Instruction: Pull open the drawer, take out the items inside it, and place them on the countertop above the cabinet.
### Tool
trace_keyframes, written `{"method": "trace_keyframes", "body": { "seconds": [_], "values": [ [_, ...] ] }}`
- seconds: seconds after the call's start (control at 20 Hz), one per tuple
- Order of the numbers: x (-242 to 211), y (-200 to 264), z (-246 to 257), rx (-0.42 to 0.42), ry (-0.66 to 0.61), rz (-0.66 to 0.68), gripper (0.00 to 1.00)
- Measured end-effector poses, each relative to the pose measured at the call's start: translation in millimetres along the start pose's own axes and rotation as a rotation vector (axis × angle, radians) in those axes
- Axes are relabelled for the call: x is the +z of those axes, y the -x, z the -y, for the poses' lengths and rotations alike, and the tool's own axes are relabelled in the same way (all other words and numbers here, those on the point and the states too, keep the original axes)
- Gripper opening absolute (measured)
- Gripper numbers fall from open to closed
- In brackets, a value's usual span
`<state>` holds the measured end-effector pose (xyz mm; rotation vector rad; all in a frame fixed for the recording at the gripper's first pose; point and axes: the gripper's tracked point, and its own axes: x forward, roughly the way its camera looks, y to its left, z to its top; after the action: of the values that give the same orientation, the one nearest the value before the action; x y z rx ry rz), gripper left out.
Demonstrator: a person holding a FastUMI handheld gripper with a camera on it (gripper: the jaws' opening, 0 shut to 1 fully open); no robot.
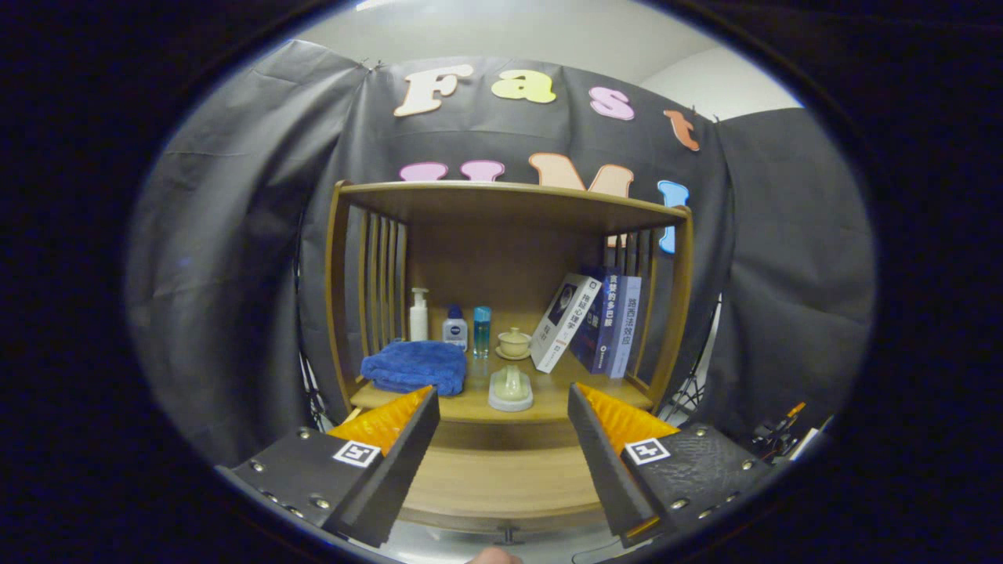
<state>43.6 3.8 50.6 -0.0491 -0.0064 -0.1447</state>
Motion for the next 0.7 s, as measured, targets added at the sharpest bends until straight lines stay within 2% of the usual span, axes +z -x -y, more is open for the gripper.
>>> {"method": "trace_keyframes", "body": {
  "seconds": [0.25,0.7],
  "values": [
    [-41.2,25.3,4.8,0.0,-0.012,-0.013,0.98],
    [-182.0,34.8,-3.0,0.028,0.022,-0.144,0.98]
  ]
}}
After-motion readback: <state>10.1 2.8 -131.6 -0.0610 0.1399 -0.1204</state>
